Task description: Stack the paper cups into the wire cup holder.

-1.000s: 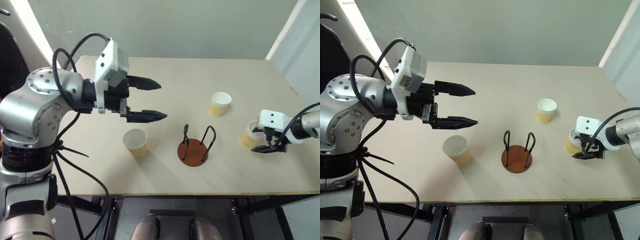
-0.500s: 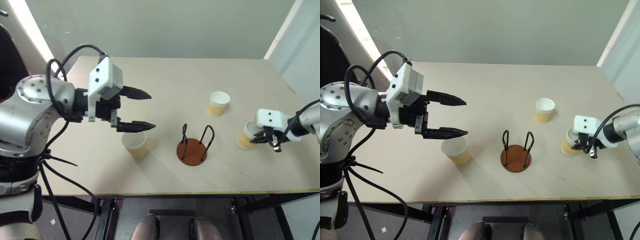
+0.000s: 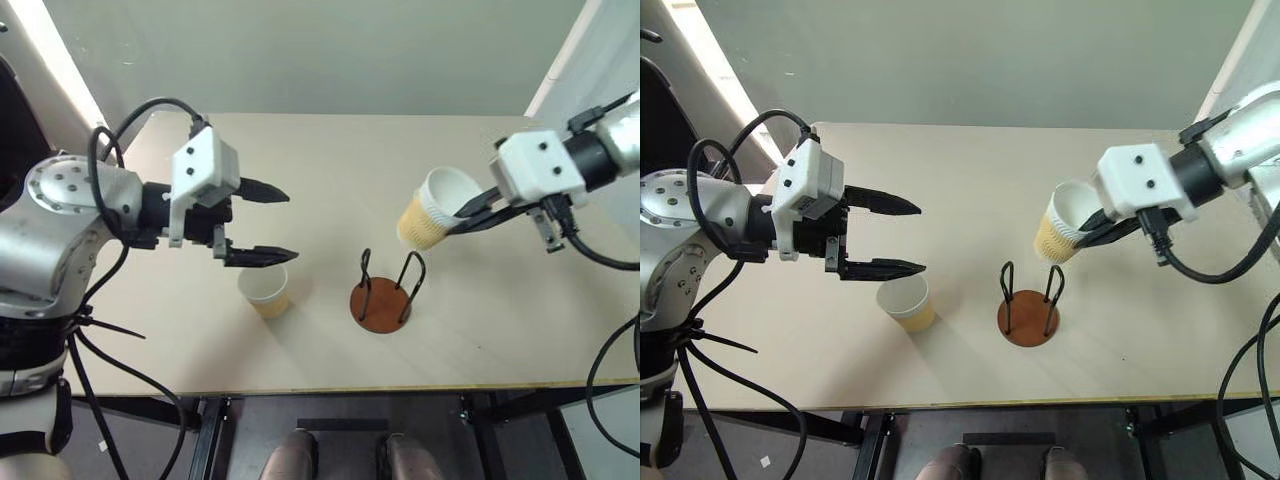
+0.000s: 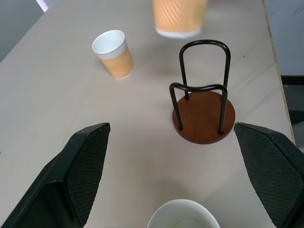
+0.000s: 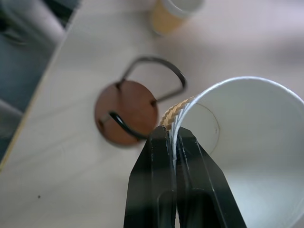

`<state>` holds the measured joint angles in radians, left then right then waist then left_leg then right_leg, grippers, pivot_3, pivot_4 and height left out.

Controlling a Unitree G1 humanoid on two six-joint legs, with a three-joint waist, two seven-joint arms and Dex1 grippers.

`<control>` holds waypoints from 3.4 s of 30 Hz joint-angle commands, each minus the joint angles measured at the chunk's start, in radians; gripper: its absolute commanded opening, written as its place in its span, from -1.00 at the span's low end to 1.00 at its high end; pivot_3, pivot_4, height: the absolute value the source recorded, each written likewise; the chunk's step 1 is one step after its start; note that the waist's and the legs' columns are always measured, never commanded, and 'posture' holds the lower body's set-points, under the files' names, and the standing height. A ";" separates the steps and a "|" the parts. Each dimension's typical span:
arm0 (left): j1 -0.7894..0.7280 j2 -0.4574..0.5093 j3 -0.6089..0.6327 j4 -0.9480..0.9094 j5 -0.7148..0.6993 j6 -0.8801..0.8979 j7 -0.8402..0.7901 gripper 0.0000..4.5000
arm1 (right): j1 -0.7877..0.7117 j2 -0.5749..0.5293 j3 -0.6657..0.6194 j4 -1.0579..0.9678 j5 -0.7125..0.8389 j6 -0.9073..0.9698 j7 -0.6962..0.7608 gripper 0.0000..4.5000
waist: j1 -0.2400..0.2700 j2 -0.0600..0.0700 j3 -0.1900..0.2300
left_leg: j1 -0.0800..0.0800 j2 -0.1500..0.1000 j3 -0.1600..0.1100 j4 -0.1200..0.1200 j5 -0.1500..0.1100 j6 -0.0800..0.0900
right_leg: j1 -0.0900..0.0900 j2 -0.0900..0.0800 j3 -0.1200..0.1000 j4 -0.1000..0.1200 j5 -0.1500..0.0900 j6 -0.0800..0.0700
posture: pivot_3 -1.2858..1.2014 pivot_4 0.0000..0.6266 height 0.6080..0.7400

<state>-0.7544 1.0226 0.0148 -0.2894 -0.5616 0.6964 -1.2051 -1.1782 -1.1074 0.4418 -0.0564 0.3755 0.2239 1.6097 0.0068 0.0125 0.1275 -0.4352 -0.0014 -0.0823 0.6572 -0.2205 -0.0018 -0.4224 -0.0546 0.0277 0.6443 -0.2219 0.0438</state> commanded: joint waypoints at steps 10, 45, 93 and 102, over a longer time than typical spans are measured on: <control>0.047 0.019 0.044 -0.068 -0.019 0.009 0.017 1.00 | -0.079 0.073 0.134 0.004 0.024 -0.114 0.005 -0.98 | -0.003 0.000 0.000 | 0.000 0.001 0.000 -0.002 0.000 0.000 | -0.002 0.000 0.000 0.001 -0.001 -0.002 | 0.03 -0.52 1.00; 0.023 -0.055 0.002 -0.039 0.099 -0.026 0.156 1.00 | -0.264 0.470 0.102 1.155 -0.656 -0.426 -0.463 0.99 | -0.001 0.000 0.000 | 0.000 0.001 -0.005 -0.011 0.003 -0.009 | -0.009 0.000 -0.001 0.004 0.010 -0.001 | 0.03 -0.52 1.00; 0.130 0.057 0.118 -0.076 -0.034 -0.058 0.022 1.00 | -0.184 0.162 0.052 0.197 -0.192 -0.252 0.005 -0.99 | -0.002 0.000 0.000 | -0.002 0.007 -0.010 -0.011 0.003 -0.026 | -0.008 0.008 -0.004 0.001 0.003 -0.011 | 0.03 -0.52 1.00; 0.128 0.057 0.090 -0.069 0.000 -0.066 0.033 1.00 | -0.183 0.079 0.182 0.057 -0.069 -0.255 0.005 -0.99 | -0.005 0.000 0.000 | 0.000 0.008 -0.011 -0.011 0.002 -0.017 | -0.008 0.009 -0.004 0.006 0.001 -0.017 | 0.03 -0.52 1.00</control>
<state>-0.6152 1.0700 0.0920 -0.3413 -0.5635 0.6380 -1.1766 -1.3298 -1.0034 0.6058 0.0223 0.2729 -0.0244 1.6099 0.0017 0.0129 0.1280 -0.4348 0.0069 -0.0935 0.6461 -0.2181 -0.0185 -0.4306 -0.0453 0.0241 0.6507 -0.2211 0.0261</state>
